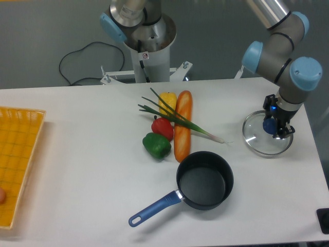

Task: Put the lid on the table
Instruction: 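Hold the lid flat on the table and open the gripper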

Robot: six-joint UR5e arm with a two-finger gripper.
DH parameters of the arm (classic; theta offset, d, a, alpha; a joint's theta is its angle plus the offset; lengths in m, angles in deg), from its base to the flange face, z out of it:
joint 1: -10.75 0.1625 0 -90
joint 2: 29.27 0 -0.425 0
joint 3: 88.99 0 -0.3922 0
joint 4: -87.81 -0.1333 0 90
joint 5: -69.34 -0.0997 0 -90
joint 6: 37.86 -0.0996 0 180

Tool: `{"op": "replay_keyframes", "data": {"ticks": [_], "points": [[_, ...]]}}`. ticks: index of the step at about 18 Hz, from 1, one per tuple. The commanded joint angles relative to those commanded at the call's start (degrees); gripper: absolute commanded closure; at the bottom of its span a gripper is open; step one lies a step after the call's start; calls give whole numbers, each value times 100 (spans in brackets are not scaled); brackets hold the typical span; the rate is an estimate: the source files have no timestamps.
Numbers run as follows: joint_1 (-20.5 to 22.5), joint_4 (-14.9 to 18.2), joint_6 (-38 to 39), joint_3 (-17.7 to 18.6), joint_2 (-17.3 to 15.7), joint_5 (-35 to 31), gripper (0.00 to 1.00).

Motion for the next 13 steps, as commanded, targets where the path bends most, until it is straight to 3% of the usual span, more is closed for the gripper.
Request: {"op": "replay_keyframes", "data": {"ticks": [13], "points": [[9,-35,35,26,35,0,58]]}}
